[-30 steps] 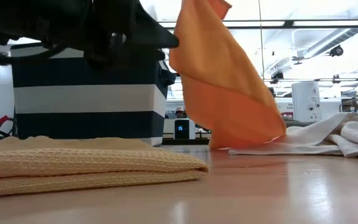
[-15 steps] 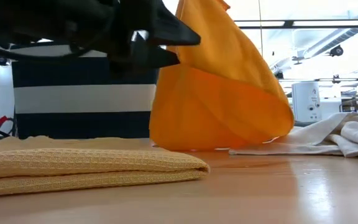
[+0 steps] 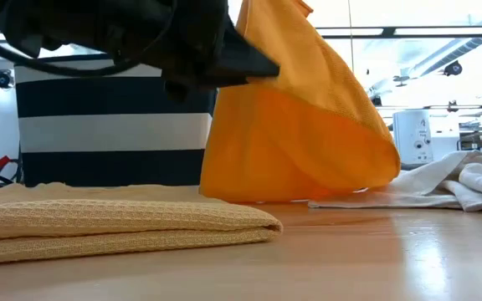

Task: Fold towel
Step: Fold the orange kitchen towel

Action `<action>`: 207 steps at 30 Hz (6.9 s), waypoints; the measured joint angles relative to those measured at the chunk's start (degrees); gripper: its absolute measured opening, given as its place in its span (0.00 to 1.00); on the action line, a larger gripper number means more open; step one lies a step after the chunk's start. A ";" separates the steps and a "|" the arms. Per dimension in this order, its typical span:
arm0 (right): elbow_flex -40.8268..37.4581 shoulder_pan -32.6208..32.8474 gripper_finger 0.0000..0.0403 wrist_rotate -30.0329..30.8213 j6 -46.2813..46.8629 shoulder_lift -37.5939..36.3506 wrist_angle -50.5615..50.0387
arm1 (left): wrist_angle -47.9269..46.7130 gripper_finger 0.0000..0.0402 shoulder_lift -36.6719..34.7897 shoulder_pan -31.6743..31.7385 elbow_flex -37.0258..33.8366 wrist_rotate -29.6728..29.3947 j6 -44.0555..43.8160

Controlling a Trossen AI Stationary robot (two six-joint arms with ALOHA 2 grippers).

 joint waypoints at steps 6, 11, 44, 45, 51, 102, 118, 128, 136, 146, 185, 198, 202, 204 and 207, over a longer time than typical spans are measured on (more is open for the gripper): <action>-0.04 0.12 0.00 0.52 -1.77 -2.19 -3.00 | -6.72 0.01 -7.38 -1.50 0.39 -1.51 1.11; -0.04 -0.01 0.00 1.93 -3.40 -6.88 -5.12 | -15.57 0.00 -22.84 -4.29 1.34 -2.41 10.95; -0.75 9.45 0.00 -0.75 -6.85 -14.98 -6.78 | -78.68 0.00 -34.59 -5.55 31.33 3.33 5.16; -0.76 9.08 0.00 1.25 -8.17 -14.91 -6.88 | -78.60 0.00 -34.76 -4.36 30.66 3.39 5.03; -0.76 4.22 0.00 14.53 -14.25 -14.85 -6.89 | -75.56 0.00 -36.14 6.34 27.83 12.08 4.93; -20.65 8.20 0.00 -1.68 -19.23 -14.01 -0.60 | -79.11 0.00 -46.72 11.79 12.32 47.84 -0.62; -23.80 20.72 0.00 -7.63 -3.16 -14.33 3.60 | -49.68 0.00 -38.46 0.45 2.38 49.31 -6.18; -31.92 23.98 0.00 -7.79 5.34 -13.10 10.19 | -45.11 0.00 -30.11 -4.01 2.45 50.71 -11.53; -33.75 26.09 0.00 -14.85 6.40 -7.05 23.02 | -39.60 0.00 -24.53 -10.71 2.40 51.08 -19.66; -33.27 27.03 0.00 -18.78 6.11 0.83 33.32 | -40.07 0.00 -22.96 -16.75 2.36 45.09 -27.36; -41.19 8.30 0.00 -1.11 -8.27 2.01 15.81 | -80.61 0.00 -25.93 -2.53 2.01 18.97 -20.88; -41.90 5.19 0.00 -0.84 -13.68 2.02 18.43 | -73.23 0.00 -25.93 -1.36 -4.88 20.28 -21.27; -41.97 4.71 0.00 -1.03 -14.29 2.02 17.68 | -73.18 0.00 -26.21 -1.81 -2.88 23.77 -22.16; -41.97 4.71 0.00 -1.07 -14.41 2.00 16.91 | -73.52 0.00 -26.47 -2.49 -0.61 24.66 -21.69; -41.77 5.26 0.00 -2.33 -14.22 2.00 16.45 | -75.66 0.00 -26.52 -3.69 3.42 26.27 -20.57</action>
